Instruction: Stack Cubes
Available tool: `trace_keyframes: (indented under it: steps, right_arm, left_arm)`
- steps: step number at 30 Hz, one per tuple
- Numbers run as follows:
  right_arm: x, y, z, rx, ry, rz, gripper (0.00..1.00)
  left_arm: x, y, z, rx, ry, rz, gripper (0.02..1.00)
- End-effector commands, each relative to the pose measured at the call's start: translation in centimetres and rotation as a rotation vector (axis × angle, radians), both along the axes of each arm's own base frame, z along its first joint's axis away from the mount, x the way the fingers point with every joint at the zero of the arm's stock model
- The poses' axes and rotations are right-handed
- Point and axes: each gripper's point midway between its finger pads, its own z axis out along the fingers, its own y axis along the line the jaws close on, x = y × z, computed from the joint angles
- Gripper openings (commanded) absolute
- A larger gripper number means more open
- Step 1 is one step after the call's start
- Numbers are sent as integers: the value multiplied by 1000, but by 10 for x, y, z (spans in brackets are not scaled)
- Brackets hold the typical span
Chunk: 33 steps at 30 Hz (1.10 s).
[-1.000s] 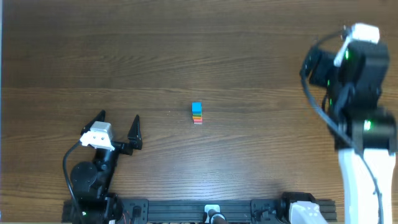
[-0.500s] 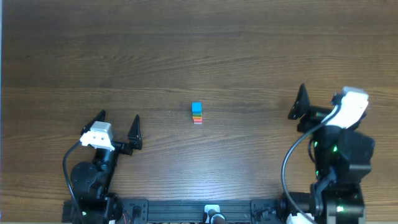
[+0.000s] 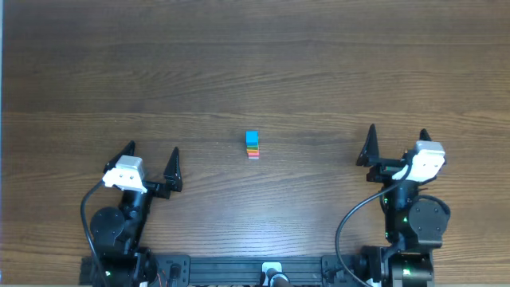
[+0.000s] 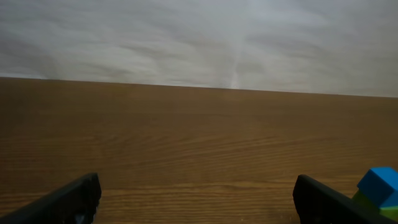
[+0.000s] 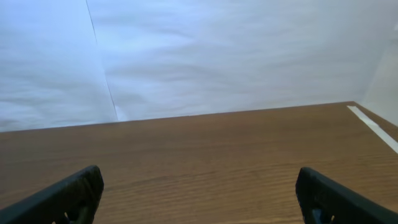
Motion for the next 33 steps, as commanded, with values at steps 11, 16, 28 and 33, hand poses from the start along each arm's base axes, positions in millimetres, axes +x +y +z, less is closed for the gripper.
trace_keyframes:
  steps: [11, 16, 28, 33]
  right_arm:
    - [-22, 3, 7, -49, -90, 8, 991]
    - [-23, 3, 3, -49, -79, 8, 993]
    - [-21, 3, -27, -40, 40, 11, 993]
    - [-19, 3, -38, -38, 62, 11, 991]
  left_arm:
    - [0, -1, -2, 14, -2, -4, 998]
    - [0, -1, -2, 14, -2, -4, 1000]
    - [0, -1, -2, 14, -1, -3, 1000]
    - [0, -1, -2, 14, -1, -3, 1000]
